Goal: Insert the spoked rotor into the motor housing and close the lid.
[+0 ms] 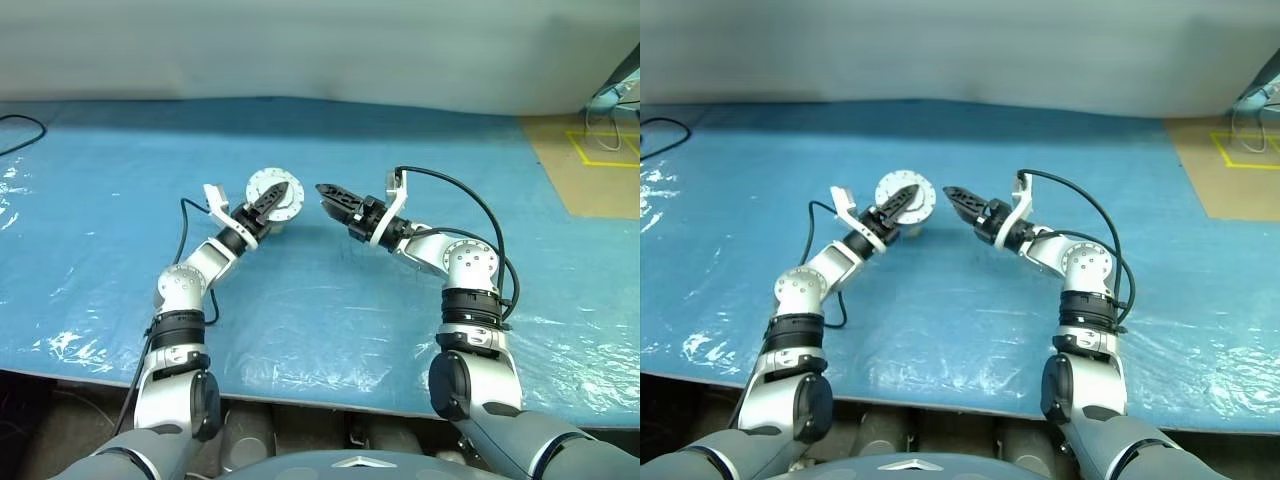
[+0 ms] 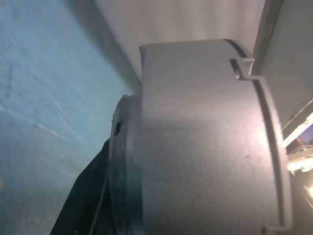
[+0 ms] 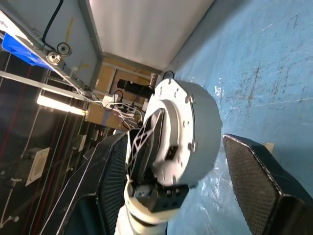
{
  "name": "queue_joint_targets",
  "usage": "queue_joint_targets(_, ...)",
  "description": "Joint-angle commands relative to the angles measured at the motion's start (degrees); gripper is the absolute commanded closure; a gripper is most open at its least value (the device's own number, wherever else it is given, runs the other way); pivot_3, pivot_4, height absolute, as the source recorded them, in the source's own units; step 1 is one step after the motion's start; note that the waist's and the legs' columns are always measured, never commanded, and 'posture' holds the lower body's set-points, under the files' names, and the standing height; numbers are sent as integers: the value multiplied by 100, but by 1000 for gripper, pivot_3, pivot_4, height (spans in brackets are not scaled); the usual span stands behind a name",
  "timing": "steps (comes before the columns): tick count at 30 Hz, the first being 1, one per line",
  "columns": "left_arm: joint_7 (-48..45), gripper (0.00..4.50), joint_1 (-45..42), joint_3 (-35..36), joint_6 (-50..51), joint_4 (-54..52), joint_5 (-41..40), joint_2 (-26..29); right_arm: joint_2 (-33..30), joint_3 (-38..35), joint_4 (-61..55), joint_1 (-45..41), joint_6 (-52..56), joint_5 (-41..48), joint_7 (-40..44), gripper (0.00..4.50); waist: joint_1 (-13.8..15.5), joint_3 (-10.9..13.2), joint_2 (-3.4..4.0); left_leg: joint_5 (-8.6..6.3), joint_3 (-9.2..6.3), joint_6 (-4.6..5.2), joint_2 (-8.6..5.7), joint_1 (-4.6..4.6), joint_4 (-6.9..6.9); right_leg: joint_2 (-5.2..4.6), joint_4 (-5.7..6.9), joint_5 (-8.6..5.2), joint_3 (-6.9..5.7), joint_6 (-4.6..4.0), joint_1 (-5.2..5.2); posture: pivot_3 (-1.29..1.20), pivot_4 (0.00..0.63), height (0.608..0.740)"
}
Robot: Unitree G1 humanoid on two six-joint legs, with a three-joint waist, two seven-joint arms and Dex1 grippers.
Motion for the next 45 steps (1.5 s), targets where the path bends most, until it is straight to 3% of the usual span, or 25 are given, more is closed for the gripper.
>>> queue_joint_targets(1,225,1901,-444,402,-1020,451,372,251,-164,135,-102,-40,-399,-317,-36,1268,-8,0,0,0,0,0,0,0,0,0,0,0,0,0,0,0,150,740)
queue_joint_targets(9,17,1901,-637,241,-1809,1570,1222,488,-306,406,-248,105,-548,-527,179,1268,10,2,-3,3,-6,5,-2,-7,5,3,0,6,-1,9,0,0,150,740)
queue_joint_targets(16,-145,1901,-597,187,-1669,1558,1340,340,-260,537,-287,194,-605,-607,187,1268,91,11,-19,10,-11,17,1,-19,20,0,4,6,-5,8,1,0,150,740)
queue_joint_targets(22,-230,24,-494,62,-1482,1417,1459,325,-243,602,-315,260,-628,-676,180,1215,97,11,-19,7,-11,13,3,-11,25,0,7,8,-4,1,3,0,150,740)
queue_joint_targets(30,-34,24,-341,207,-1526,949,1521,596,-235,681,-355,317,-639,-730,196,1215,89,11,-19,0,-10,1,3,-1,28,0,6,11,-3,-3,9,0,150,740)
queue_joint_targets(36,250,24,-111,-123,-2774,869,2663,1203,-223,729,-380,392,-638,-750,236,1215,78,11,-20,-1,-11,1,6,2,22,2,4,12,-5,-2,9,0,150,740)
queue_joint_targets(42,169,24,359,-670,-3336,-105,3348,1336,-352,999,-786,459,-691,-821,544,1215,116,11,-20,-1,-11,0,6,-3,25,-3,3,12,-6,-1,10,0,150,740)
queue_joint_targets(45,108,24,811,-1107,-3353,-1042,3613,1301,-690,1548,-1440,636,-1280,-1497,671,1215,114,12,-21,-1,-10,0,7,-3,27,-3,2,12,-6,-1,10,0,150,740)
